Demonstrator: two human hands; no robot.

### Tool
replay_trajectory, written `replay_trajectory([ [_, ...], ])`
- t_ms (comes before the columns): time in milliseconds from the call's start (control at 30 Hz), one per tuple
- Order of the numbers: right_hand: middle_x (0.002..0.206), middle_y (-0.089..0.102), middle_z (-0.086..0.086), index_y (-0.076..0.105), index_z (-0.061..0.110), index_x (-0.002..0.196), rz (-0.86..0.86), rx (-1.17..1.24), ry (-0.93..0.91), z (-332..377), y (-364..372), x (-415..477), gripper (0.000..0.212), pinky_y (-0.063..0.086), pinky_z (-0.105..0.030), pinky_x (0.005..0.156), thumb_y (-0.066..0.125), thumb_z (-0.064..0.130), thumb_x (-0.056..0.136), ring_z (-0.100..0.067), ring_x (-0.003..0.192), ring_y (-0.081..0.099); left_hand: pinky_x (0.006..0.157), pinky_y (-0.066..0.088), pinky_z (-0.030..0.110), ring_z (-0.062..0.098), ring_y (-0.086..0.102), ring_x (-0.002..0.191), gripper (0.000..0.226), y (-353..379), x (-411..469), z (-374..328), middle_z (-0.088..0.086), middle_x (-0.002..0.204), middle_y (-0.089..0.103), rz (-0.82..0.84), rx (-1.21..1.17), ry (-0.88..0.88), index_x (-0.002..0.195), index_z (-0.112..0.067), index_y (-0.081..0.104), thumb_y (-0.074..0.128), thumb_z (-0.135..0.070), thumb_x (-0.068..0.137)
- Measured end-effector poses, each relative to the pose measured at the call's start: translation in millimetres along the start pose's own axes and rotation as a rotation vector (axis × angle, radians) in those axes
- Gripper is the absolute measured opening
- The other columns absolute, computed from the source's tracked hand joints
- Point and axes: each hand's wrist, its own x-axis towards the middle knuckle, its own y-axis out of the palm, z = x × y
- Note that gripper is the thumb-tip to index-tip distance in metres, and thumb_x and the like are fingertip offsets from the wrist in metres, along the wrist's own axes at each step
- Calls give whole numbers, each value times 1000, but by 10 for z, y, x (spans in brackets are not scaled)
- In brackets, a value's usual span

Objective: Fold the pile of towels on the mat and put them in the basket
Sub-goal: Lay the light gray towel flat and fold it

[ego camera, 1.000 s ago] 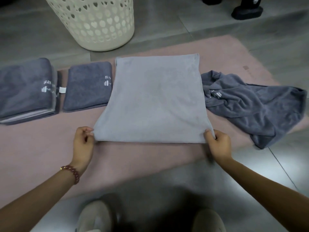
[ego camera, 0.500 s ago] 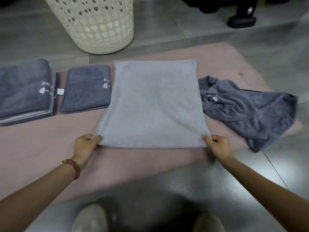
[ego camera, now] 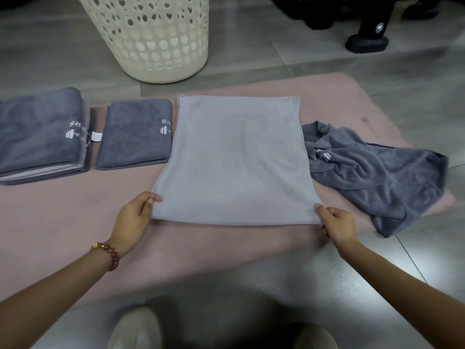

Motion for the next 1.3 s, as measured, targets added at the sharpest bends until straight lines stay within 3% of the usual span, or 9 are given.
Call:
replay_trajectory([
  [233, 44, 41, -8, 36, 11, 49, -5, -61, -110, -72, -7, -72, 50, 37, -33, 54, 59, 25, 91, -21, 45, 39, 68, 39, 22, 12, 56, 81, 16, -58, -85, 49, -2, 91, 63, -65, -7, 41, 86, -33, 55, 41, -27, 89],
  [567, 87, 53, -10, 54, 9, 88, 143, -475, -501, 8, -196, -138, 23, 53, -46, 74, 72, 2, 77, -25, 74, 56, 79, 35, -1, 17, 58, 90, 66, -82, -78, 27, -8, 95, 59, 101, 118, 170, 96, -42, 52, 81, 6, 61],
  [733, 111, 40, -2, 57, 0, 76, -63, -433, -803, 306, -218, -45, 18, 34, -8, 93, 75, -1, 74, -19, 103, 47, 74, 35, 3, -9, 49, 82, 53, -172, 158, -146, -7, 86, 53, -71, 54, 274, 77, -40, 55, 65, 12, 74],
  [800, 122, 43, 1, 56, 1, 70, -51, -398, -896, 477, -230, 2, 21, 31, -15, 100, 76, 6, 74, -14, 115, 43, 81, 34, 4, -12, 47, 89, 31, -220, 255, -258, -13, 93, 49, -105, 21, 308, 75, -35, 54, 63, -5, 76],
  [900, 113, 59, 14, 59, 22, 75, 50, -236, -956, 658, -244, 61, 10, 43, -34, 98, 68, 22, 78, -18, 113, 54, 92, 36, 8, -10, 53, 103, 26, -272, 364, -396, -23, 101, 60, -42, -127, 286, 69, -37, 54, 60, -14, 82],
  [967, 94, 64, 19, 58, 41, 78, 91, -102, -840, 727, -240, 79, 28, 48, -38, 91, 70, 16, 78, -16, 100, 60, 94, 42, 14, 1, 59, 107, 30, -284, 428, -468, -3, 98, 68, -1, -310, 205, 68, -26, 57, 62, -2, 85],
  [1033, 79, 62, 18, 54, 39, 76, 89, 26, -732, 781, -237, 108, 43, 49, -30, 82, 69, -1, 79, -5, 82, 59, 83, 47, 14, 5, 64, 93, 19, -295, 486, -567, 10, 85, 66, -15, -408, 149, 64, -7, 51, 62, -4, 80],
  [1167, 98, 55, 17, 45, 29, 100, 128, 126, -642, 902, -257, 115, 46, 44, -7, 75, 64, -8, 82, 12, 82, 57, 54, 34, 10, -2, 37, 55, 18, -339, 559, -610, -12, 52, 40, -14, -363, 120, 57, -5, 41, 52, -13, 69],
  [1300, 101, 63, 17, 63, 29, 108, 342, -438, -808, 877, -419, 255, 41, 45, -18, 86, 73, 4, 78, 4, 95, 60, 51, 26, 18, 0, 32, 52, 19, -364, 527, -489, -10, 50, 38, 146, -229, 123, 52, -20, 42, 55, -30, 64],
])
